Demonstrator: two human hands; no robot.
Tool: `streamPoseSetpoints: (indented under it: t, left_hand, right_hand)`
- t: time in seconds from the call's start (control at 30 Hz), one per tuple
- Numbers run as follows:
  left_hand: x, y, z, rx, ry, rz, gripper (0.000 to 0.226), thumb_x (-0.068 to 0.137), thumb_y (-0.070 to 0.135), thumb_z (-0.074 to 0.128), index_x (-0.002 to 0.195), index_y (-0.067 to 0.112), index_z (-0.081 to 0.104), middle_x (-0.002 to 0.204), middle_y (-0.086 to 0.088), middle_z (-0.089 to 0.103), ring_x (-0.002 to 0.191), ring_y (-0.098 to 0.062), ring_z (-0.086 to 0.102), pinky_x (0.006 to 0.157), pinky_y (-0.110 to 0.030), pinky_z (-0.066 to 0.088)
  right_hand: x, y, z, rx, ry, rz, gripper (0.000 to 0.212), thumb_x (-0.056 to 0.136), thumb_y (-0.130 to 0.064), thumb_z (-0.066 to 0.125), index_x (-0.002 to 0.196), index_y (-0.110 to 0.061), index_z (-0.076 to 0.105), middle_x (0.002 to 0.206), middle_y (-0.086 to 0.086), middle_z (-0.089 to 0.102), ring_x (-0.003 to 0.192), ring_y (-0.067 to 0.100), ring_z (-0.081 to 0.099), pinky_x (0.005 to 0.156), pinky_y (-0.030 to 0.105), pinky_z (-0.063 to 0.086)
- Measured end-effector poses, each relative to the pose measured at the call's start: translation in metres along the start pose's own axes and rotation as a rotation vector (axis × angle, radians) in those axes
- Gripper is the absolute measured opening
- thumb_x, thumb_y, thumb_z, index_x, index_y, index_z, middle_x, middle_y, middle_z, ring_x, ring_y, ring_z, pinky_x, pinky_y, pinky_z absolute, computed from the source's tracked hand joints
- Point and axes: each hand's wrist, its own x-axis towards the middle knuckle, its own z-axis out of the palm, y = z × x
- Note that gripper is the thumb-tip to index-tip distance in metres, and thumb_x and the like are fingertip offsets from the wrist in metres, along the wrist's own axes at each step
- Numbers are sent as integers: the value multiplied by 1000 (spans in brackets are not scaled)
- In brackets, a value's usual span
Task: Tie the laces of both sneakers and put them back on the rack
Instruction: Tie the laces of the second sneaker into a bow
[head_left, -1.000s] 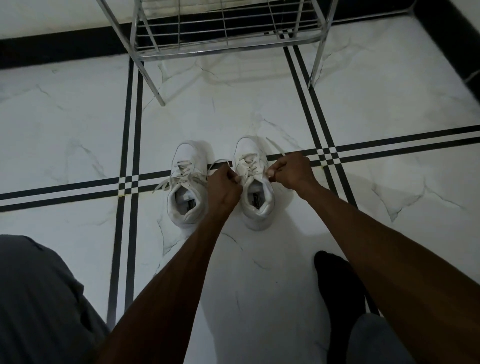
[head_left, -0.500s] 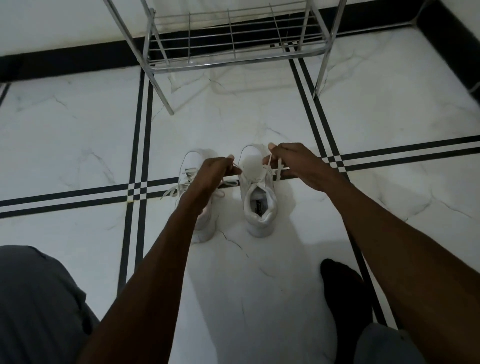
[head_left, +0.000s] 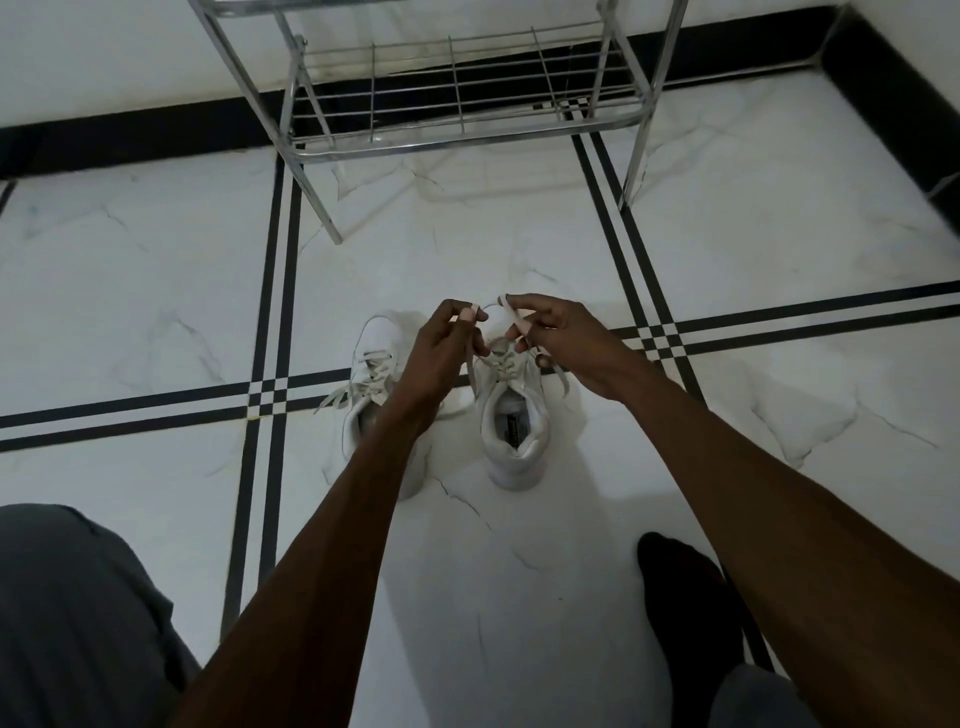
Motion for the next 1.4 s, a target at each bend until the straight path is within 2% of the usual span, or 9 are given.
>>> streamPoseSetpoints:
  t: [0.23, 0.37, 0.5, 0.63, 0.87, 1.0, 1.2, 1.33, 1.4]
  left_hand:
    - [5, -8, 5, 198, -21, 95, 23, 110, 20, 43, 126, 12, 57, 84, 1, 56, 78, -14, 58, 75, -21, 52]
    - [7, -11, 6, 290, -80, 125, 32, 106, 4, 40, 129, 15, 58, 75, 3, 54, 71, -11, 52, 70, -21, 47]
    - [5, -11, 10, 335, -54, 136, 21, 102, 6, 52, 119, 16, 56, 77, -3, 69, 67, -19, 61, 68, -32, 51]
    - [5, -13, 13, 338, 9, 88, 25, 96, -4, 56, 114, 11, 48, 74, 1, 73, 61, -3, 64, 61, -26, 48]
    - [10, -15, 18, 402, 55, 89, 58, 90, -11, 50, 142, 13, 39, 86, 4, 73, 82, -17, 68, 73, -28, 52]
    - [11, -17, 18, 450, 54, 118, 65, 94, -5, 53, 151, 16, 30, 84, 15, 71, 86, -10, 68, 76, -16, 49]
    - [11, -27, 10, 291, 47, 26, 59, 101, 8, 59, 152, 17, 30, 93, 0, 78, 85, -13, 73, 83, -34, 58]
    - [15, -33, 4, 173, 84, -70, 54, 96, 0, 61, 144, 15, 41, 93, -8, 79, 91, -21, 75, 90, -48, 61]
    - [16, -36, 1, 148, 79, -83, 47, 90, -5, 61, 132, 14, 51, 96, -12, 79, 97, -31, 75, 91, -58, 60]
  right_hand:
    - [4, 6, -2, -61, 0, 67, 49, 95, -1, 58, 137, -25, 48, 104, 10, 78, 103, 28, 72, 80, 45, 55]
    - [3, 4, 1, -1, 106, 114, 43, 90, -8, 69, 126, -10, 45, 101, 11, 78, 95, 23, 72, 77, 41, 54]
    - [8, 9, 1, -47, 163, 116, 25, 80, -15, 81, 102, -9, 70, 96, 11, 78, 89, 23, 76, 72, 37, 58]
    - [9, 11, 1, -35, 133, 80, 18, 78, -13, 82, 95, -8, 80, 90, 8, 78, 77, 15, 72, 63, 26, 55]
    - [9, 9, 0, -31, -38, 35, 23, 86, -20, 77, 104, -6, 78, 98, 14, 79, 96, 28, 74, 83, 36, 58]
    - [9, 6, 12, -103, 120, 20, 33, 79, -38, 82, 91, -8, 80, 87, 11, 79, 85, 23, 76, 70, 28, 59]
    - [13, 7, 19, 59, 243, 100, 21, 85, -21, 79, 100, -6, 78, 88, 10, 77, 76, 15, 70, 53, 17, 52]
    - [9, 5, 9, -50, 83, 33, 21, 85, -13, 78, 105, -7, 78, 95, 10, 77, 81, 13, 72, 57, 16, 53]
    - [8, 1, 3, -242, -2, 6, 19, 84, -13, 79, 101, -6, 78, 81, 2, 75, 67, 5, 68, 53, 13, 50]
